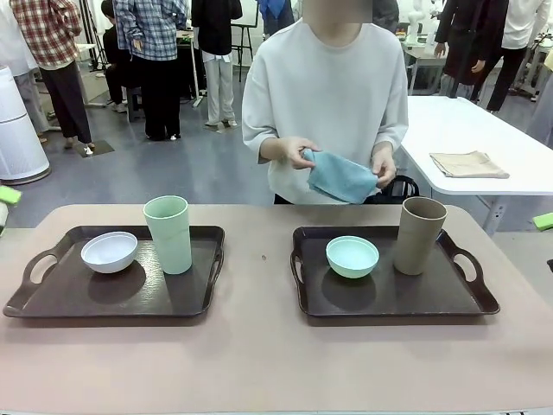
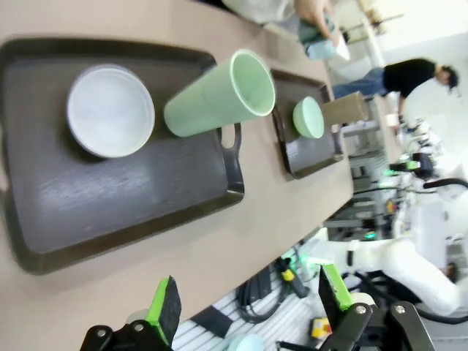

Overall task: Set up a tray with a mat and arrange the tableware.
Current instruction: Pick up the Picnic Bowl and Reusable plastic cup from the Handle tray in front of the human's position and hold them in the air.

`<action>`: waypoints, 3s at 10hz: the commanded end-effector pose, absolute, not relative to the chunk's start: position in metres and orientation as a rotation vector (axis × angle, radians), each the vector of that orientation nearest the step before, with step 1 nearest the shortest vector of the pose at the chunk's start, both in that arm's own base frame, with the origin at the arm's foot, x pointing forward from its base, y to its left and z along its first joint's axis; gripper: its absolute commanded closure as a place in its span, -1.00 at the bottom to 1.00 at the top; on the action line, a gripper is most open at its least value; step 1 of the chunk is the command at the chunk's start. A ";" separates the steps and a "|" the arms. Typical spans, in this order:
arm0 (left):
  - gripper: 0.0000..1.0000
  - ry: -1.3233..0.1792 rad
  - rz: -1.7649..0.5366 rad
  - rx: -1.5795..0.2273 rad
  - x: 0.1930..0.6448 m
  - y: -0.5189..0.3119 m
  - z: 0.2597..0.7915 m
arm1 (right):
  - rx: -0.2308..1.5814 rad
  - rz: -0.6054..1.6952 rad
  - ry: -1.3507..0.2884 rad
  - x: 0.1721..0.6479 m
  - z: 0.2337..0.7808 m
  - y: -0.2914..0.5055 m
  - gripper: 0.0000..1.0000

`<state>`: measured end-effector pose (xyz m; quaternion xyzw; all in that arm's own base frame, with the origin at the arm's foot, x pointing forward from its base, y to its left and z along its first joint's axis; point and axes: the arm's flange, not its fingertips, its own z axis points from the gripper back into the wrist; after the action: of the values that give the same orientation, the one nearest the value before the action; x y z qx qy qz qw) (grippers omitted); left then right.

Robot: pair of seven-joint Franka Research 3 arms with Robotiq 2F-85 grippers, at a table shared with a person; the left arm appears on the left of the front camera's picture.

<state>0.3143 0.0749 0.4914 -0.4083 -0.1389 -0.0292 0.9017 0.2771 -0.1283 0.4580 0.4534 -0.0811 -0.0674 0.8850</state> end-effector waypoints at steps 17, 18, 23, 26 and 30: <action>-1.00 -0.200 -0.213 -0.193 0.373 -0.299 0.537 | 0.556 0.598 -0.532 0.395 0.456 -0.102 -1.00; -1.00 -0.206 -0.195 -0.183 0.381 -0.306 0.539 | 0.553 0.598 -0.528 0.396 0.455 -0.103 -1.00; -1.00 -0.206 -0.234 -0.067 0.417 -0.405 0.537 | 0.622 1.136 -0.634 0.482 0.396 -0.137 -1.00; -1.00 -0.203 -0.227 -0.052 0.444 -0.455 0.519 | 0.725 1.342 -0.545 0.493 0.386 -0.138 -1.00; -1.00 -0.174 -0.180 0.005 0.463 -0.495 0.498 | 0.746 1.346 -0.614 0.493 0.380 -0.108 -1.00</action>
<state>0.4580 -0.4857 0.4850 -0.0111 -0.0850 -0.1038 0.9909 0.4937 -0.1067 0.3823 0.3419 -0.2507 0.6223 0.6580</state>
